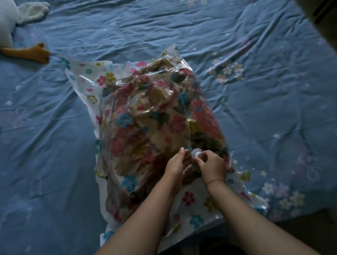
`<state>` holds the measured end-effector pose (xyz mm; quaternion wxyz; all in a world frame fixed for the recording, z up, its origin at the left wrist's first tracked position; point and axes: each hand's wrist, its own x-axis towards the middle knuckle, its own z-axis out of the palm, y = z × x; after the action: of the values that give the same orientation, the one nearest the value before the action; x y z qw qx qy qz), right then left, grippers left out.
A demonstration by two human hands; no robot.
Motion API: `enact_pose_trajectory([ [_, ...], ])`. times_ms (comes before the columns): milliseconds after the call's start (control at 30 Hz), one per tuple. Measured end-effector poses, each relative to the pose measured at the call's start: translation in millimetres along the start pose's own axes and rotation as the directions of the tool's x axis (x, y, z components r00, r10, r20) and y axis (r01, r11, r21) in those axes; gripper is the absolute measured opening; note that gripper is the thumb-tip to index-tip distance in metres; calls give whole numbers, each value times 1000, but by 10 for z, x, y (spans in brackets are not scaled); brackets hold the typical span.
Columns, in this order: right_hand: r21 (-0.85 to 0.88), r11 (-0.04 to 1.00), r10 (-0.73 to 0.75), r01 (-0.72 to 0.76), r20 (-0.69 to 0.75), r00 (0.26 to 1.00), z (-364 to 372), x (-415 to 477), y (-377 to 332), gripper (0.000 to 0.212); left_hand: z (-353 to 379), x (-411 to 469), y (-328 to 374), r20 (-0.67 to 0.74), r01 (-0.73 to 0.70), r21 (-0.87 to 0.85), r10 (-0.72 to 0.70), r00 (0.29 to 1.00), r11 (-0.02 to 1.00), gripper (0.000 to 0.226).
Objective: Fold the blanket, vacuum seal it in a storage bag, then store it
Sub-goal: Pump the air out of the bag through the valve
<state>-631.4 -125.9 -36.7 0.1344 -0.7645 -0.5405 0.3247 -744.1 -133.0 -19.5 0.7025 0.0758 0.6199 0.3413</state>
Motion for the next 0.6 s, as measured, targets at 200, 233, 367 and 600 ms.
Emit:
enact_pose_trajectory([
  [200, -206, 954, -194, 218, 133, 972, -110, 107, 44, 21, -6, 35, 88, 5, 51, 14, -51, 999, 999, 33],
  [233, -205, 955, -191, 217, 140, 972, -120, 114, 48, 22, -7, 35, 93, 4, 50, 24, -50, 999, 998, 34],
  [367, -296, 942, -107, 157, 178, 978, -133, 111, 17, 39, -33, 60, 74, 3, 25, 56, -26, 1000, 998, 36],
  [600, -77, 991, -99, 113, 160, 982, -150, -34, -2, 36, -34, 59, 104, 13, 20, 82, -21, 1000, 996, 36],
])
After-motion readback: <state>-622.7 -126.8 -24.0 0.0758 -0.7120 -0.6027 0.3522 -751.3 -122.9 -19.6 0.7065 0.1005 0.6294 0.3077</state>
